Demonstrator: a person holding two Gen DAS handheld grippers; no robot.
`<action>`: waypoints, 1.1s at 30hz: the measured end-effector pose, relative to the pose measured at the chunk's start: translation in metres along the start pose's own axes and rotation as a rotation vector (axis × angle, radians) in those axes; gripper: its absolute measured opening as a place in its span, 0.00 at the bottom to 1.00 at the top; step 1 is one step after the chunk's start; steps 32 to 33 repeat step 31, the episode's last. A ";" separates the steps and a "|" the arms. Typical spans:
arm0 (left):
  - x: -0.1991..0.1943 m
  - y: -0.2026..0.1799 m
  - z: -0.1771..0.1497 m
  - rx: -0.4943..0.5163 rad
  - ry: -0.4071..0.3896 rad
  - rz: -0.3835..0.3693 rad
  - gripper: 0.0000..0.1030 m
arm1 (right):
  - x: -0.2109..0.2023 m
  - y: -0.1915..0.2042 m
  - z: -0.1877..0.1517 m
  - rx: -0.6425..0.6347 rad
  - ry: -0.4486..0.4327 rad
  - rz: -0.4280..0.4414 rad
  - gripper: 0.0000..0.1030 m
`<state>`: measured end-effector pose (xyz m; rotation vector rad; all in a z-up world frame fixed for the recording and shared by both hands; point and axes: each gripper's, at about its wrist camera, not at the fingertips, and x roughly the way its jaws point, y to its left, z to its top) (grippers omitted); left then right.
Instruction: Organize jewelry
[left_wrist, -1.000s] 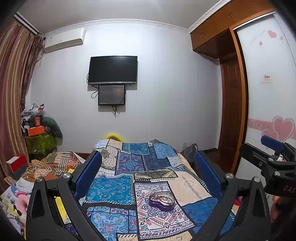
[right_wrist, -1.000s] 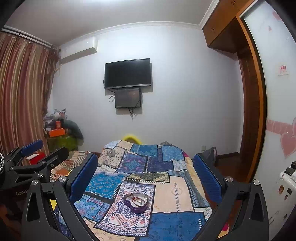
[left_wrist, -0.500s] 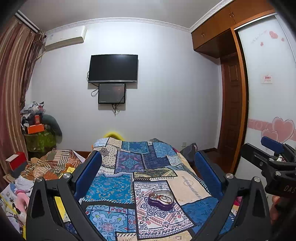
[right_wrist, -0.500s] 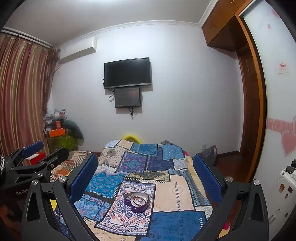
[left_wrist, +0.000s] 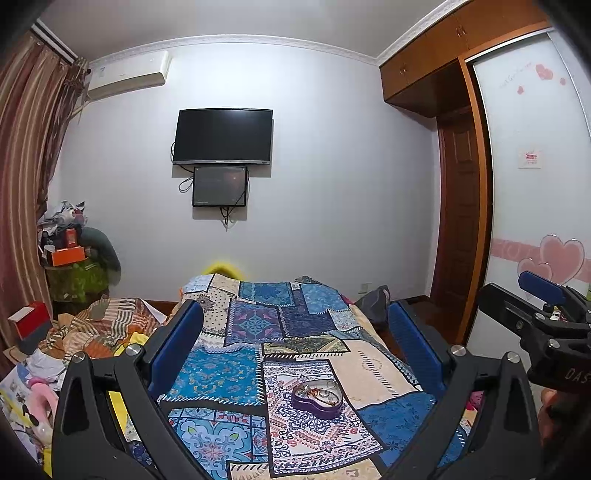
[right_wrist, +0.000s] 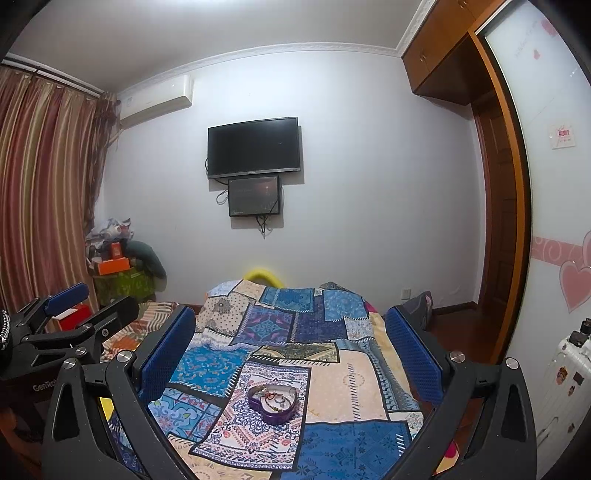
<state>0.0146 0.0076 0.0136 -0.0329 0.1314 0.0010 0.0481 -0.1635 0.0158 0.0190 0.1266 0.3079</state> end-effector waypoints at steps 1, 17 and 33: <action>0.000 0.000 0.000 0.000 0.000 -0.001 0.98 | 0.000 0.000 0.000 0.001 -0.001 0.000 0.99; 0.001 -0.002 -0.001 -0.003 0.010 -0.010 0.98 | -0.002 0.000 0.001 0.005 -0.003 -0.003 0.99; 0.015 0.001 -0.006 -0.009 0.039 -0.020 1.00 | 0.009 -0.002 -0.003 0.013 0.023 -0.010 0.99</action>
